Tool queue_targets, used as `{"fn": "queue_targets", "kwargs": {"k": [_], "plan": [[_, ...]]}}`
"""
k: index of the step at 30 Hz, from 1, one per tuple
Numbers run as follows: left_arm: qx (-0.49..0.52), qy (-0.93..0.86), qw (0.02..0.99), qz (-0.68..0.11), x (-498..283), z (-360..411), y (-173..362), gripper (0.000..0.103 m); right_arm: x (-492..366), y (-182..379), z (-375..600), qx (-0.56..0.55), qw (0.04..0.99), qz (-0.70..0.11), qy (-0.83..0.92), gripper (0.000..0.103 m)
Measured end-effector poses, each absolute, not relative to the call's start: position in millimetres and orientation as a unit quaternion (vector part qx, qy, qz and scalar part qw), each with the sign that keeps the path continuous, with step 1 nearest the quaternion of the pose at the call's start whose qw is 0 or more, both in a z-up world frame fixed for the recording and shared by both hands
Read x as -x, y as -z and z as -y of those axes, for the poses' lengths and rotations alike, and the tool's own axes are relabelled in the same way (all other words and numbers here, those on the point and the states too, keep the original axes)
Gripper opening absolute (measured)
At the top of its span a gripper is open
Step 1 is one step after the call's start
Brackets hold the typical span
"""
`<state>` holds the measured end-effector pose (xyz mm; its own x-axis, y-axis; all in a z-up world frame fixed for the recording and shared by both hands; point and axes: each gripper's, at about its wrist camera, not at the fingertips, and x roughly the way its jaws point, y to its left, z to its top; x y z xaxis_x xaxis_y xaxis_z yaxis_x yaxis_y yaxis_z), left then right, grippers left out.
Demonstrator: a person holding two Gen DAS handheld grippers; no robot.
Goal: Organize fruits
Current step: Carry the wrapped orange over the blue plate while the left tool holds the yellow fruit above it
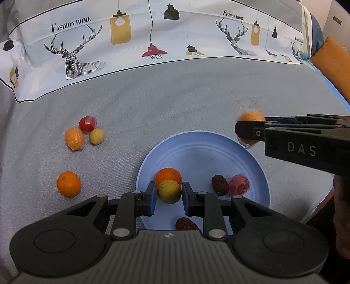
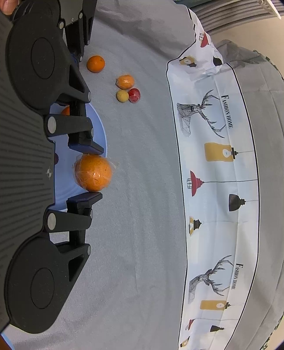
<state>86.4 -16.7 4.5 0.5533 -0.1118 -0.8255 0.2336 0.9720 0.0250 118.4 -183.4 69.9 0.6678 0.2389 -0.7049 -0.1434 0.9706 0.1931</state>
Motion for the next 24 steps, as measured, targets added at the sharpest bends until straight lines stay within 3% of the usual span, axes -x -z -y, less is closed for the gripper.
{"fn": "queue_targets", "kwargs": {"k": [24], "plan": [[-0.069, 0.109, 0.872, -0.473, -91, 19, 4, 0.027, -123, -61, 176, -0.05, 0.903, -0.408, -0.128, 0.039]]}}
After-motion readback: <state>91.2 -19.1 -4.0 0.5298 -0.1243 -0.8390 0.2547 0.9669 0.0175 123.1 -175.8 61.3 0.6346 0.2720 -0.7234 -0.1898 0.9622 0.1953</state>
